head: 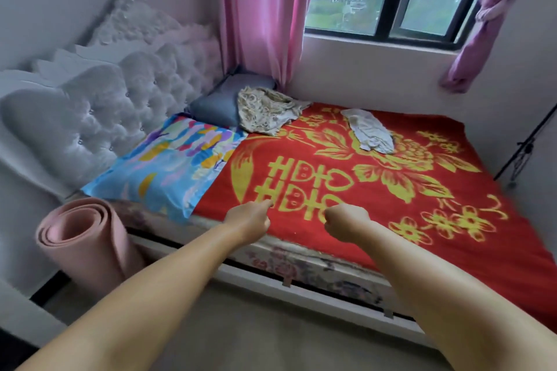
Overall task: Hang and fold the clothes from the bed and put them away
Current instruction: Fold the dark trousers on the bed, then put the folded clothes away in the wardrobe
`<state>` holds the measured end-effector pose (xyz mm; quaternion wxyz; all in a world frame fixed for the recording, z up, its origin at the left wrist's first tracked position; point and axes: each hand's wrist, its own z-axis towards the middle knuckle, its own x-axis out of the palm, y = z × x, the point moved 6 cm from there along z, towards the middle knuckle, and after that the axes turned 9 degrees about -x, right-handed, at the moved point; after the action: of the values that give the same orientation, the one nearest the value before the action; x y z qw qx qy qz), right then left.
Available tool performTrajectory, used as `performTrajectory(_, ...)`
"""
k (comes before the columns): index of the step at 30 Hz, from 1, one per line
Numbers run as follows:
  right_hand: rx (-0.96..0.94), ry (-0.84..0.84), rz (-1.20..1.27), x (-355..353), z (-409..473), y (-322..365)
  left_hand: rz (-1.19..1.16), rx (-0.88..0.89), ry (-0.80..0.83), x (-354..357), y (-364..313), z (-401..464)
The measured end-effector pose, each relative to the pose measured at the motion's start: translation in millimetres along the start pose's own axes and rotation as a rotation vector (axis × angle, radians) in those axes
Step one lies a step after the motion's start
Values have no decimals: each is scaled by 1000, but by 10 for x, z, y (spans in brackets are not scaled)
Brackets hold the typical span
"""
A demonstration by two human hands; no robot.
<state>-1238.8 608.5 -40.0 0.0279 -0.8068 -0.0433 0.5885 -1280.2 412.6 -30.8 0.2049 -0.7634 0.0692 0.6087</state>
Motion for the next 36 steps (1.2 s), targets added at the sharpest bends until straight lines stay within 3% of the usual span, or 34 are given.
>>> performTrajectory(9,91,19,67,257,861,-872,64,70,67,175,-439,1423)
performTrajectory(19,383,35,267,266,1832,-2259,178,252,135,156,-1265,3473)
performTrajectory(30,535,214,404,1373,2362,-3918,249,318,394,1320,-2390,4725)
performTrajectory(36,461,163,477,1894,3389,-5134,321,278,349,1788,-3257,6085)
